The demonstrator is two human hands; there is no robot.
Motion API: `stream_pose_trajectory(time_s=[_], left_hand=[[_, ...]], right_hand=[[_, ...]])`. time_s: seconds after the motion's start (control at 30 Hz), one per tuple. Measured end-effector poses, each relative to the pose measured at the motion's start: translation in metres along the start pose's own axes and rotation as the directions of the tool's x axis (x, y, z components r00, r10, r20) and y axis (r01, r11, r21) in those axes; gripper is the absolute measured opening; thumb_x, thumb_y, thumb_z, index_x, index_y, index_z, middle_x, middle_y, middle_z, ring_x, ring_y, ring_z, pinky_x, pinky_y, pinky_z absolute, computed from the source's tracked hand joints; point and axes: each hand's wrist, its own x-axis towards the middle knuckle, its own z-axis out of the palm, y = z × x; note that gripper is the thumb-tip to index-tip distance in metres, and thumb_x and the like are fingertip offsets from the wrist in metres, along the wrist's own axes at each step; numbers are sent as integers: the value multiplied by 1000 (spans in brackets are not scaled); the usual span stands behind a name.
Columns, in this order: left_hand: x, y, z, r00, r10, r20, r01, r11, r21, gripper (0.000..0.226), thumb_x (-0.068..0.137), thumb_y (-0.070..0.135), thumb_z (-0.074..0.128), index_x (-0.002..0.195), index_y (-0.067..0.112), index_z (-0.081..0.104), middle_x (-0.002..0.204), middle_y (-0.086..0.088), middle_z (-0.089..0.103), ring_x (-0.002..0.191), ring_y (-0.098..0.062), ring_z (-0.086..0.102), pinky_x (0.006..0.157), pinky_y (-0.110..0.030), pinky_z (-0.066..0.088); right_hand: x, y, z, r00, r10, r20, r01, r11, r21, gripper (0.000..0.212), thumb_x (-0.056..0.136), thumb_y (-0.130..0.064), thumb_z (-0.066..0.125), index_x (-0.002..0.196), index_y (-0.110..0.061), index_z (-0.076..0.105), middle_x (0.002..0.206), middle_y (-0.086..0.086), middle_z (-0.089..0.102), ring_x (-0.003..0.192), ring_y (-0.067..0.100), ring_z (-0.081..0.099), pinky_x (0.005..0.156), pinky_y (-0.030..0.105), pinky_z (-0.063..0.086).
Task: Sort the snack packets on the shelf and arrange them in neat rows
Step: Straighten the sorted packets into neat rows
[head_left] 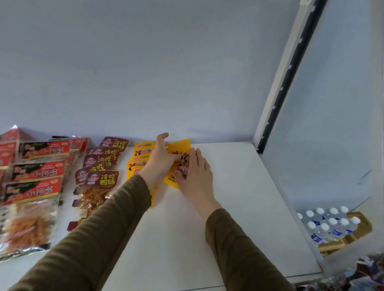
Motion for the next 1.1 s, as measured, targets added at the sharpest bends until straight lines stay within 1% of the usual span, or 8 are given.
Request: stream_pose_trajectory(time_s=[0.1,0.2,0.4,0.57,0.77,0.83,0.97,1.1], left_hand=[[1,3,-2,999,-20,27,18,999,45,83,93,-3,65,157,31,24,136,-3,39,92,-6,54,58,-12,51],[-2,8,-6,1000,-8,23,5,992,130,76,94,4,65,156,30,29,115,6,44,71,6,44,44,-4,42],[-21,11,-14,993,104,-53,-92,978,190,52,96,17,66,144,30,49,150,2,45,115,-11,47,70,-11,37],[-47,18,-24,981,176,-86,-149,955,256,47,96,14,64,139,30,55,149,4,50,98,22,54,63,0,38],[-105,23,-55,961,259,-97,-208,909,361,40,97,19,63,133,34,58,140,5,58,120,-12,57,85,-20,41],[-131,21,-76,946,309,-101,-229,855,465,41,99,22,63,137,32,56,143,6,57,123,-12,55,90,-16,40],[-187,9,-131,927,360,-105,-177,668,723,48,98,19,61,145,23,51,149,1,52,135,-25,51,107,-42,44],[-256,-12,-200,923,352,-157,-58,528,847,46,97,27,63,142,24,54,148,1,56,138,-28,44,112,-42,36]], right_hand=[[1,1,-12,994,32,104,-33,999,9,81,99,-48,50,162,-22,6,170,0,1,156,33,2,124,45,7],[-8,5,-21,993,52,110,-52,999,0,81,94,-49,57,159,-29,14,170,0,3,155,33,3,123,50,11],[-33,7,-30,997,46,65,-49,998,35,86,90,-46,66,159,-29,17,169,4,9,154,31,9,121,51,21],[-48,0,-37,1000,-6,-27,7,1000,28,75,93,-46,64,155,-28,28,167,4,16,153,28,12,123,49,20],[-64,-43,-45,968,-198,-155,220,965,142,54,92,-31,68,142,-18,50,151,3,45,138,29,35,114,44,32],[-72,-64,-43,951,-253,-176,279,949,149,51,91,-28,68,139,-17,53,142,2,54,132,28,42,109,44,36],[-99,-109,-29,895,-400,-197,423,902,90,45,92,-27,67,135,-16,58,133,2,62,126,28,48,107,39,38],[-139,-162,1,853,-515,-88,518,855,16,39,96,-34,61,134,-23,59,135,-4,61,129,23,47,111,42,34]])
